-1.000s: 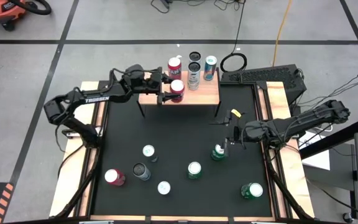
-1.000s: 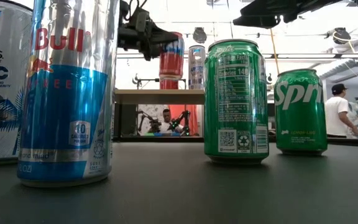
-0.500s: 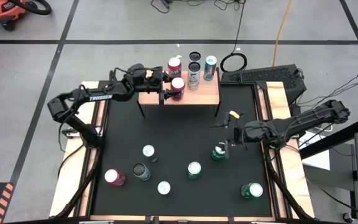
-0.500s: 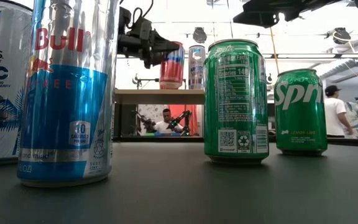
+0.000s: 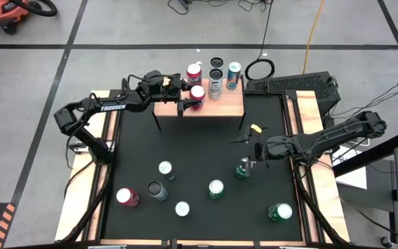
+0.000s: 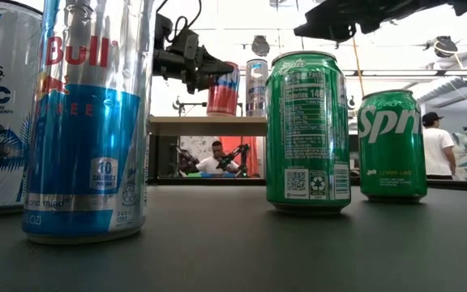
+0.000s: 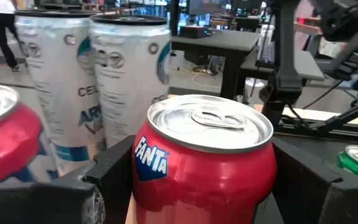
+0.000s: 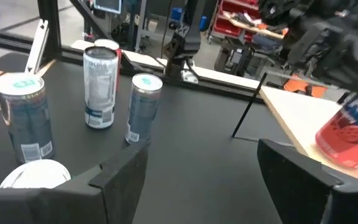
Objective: Place canned beverage on shelf
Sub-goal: Put the right orange soda can on the shelf aligned with the other orange soda can
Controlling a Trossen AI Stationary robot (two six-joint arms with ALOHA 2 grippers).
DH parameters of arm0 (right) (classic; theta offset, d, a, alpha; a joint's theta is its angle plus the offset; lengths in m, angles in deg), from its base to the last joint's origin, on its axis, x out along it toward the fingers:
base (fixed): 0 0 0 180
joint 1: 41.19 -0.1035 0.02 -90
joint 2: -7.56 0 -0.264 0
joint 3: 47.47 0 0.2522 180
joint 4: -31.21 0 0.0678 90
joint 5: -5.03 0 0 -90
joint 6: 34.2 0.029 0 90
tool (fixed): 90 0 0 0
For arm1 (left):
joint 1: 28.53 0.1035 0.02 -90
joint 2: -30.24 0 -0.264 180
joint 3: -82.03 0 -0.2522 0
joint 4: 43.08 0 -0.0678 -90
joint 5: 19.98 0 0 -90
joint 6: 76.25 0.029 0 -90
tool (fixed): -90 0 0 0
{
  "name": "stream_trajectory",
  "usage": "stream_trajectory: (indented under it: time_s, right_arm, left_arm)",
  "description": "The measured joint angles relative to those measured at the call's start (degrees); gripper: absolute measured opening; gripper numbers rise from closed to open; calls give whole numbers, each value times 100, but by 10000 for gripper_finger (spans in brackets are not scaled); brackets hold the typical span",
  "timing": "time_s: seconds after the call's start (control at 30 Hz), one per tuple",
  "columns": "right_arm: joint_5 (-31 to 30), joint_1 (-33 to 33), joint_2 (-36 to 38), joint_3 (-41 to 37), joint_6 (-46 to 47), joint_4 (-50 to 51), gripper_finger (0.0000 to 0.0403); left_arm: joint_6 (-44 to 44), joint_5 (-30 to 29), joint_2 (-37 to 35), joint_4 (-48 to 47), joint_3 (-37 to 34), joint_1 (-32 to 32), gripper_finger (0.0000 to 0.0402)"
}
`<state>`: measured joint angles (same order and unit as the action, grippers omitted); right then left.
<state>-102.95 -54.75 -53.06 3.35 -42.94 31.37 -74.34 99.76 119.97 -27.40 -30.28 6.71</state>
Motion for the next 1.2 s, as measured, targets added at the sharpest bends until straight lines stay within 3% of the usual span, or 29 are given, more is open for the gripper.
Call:
stream_trajectory:
  time_s: [0.3, 0.63, 1.2]
  right_arm:
    - [-2, 0, -425, 0, 11, -378, 281]
    - [6, 0, -435, 0, 11, -419, 281]
    - [10, 0, -432, 0, 11, -376, 281]
  left_arm:
    - [42, -7, -5, -101, 2, 0, 293]
    - [159, -40, -11, -176, 4, 0, 348]
    - [164, 114, -72, -291, 4, 122, 352]
